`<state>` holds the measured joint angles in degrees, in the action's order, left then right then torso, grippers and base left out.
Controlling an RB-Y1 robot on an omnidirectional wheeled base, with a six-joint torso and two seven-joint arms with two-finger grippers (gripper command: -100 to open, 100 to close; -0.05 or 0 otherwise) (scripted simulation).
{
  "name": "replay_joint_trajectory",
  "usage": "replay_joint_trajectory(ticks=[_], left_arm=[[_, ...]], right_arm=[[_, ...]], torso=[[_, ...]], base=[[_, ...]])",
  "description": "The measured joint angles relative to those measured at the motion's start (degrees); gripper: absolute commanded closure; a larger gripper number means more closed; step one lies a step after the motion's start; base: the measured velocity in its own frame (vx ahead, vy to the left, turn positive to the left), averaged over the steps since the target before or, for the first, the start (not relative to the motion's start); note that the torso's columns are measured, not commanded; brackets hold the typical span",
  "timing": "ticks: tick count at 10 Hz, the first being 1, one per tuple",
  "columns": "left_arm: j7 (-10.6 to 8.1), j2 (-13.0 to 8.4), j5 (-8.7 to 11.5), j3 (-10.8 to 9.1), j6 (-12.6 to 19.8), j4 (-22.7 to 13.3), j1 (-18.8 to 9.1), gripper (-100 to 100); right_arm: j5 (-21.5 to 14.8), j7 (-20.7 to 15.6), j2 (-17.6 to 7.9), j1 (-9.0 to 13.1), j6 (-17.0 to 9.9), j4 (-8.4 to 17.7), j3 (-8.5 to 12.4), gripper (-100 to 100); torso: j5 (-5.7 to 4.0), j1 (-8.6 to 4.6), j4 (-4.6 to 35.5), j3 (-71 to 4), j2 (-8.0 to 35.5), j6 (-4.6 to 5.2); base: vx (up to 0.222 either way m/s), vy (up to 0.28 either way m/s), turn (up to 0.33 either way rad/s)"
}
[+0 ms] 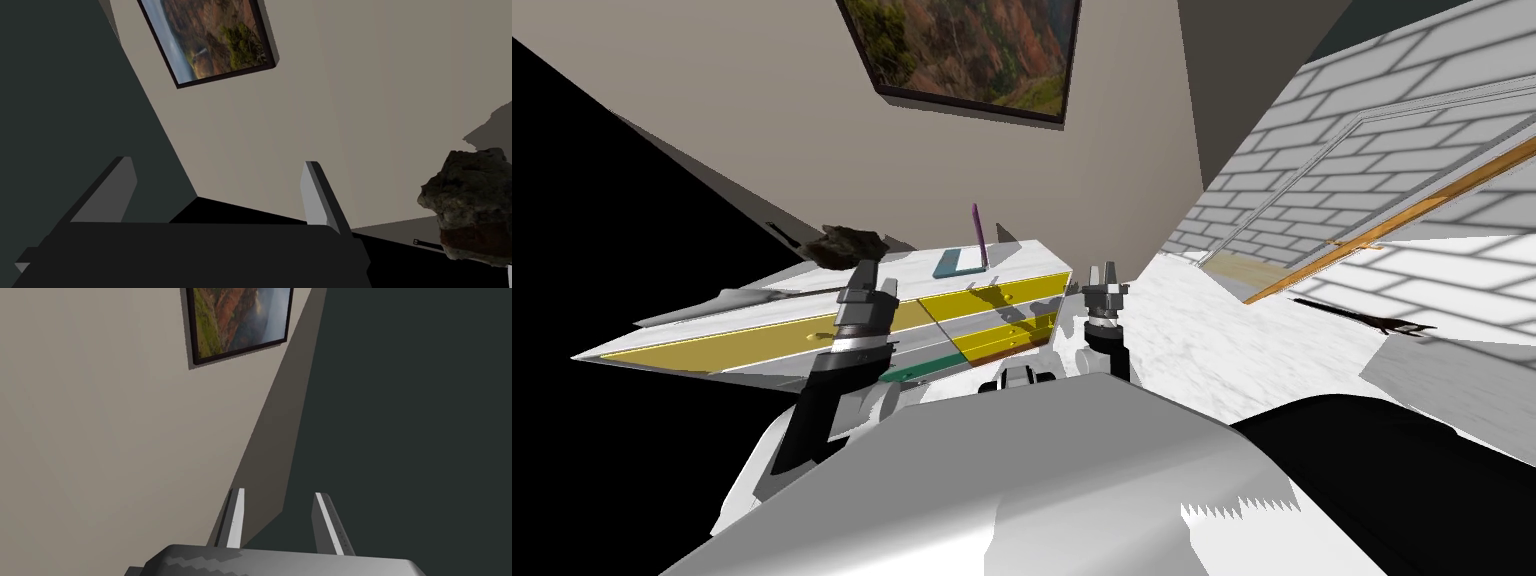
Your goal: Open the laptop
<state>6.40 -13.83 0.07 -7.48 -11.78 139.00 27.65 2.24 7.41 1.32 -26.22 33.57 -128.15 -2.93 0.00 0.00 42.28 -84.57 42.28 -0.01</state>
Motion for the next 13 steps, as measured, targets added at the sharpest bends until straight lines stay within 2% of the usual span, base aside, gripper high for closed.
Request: replay_joint_trajectory(ticks=[13], left_arm=[[-0.4,-4.8,1.8,-4.83,18.9,2.0,-3.6,-100]], right_arm=[[0.0,0.0,0.0,0.0,0.0,0.0,0.0,0]], torso=[[0.0,-0.03,0.0,0.0,0.0,0.01]], base=[[0.041,-0.049,-0.041]])
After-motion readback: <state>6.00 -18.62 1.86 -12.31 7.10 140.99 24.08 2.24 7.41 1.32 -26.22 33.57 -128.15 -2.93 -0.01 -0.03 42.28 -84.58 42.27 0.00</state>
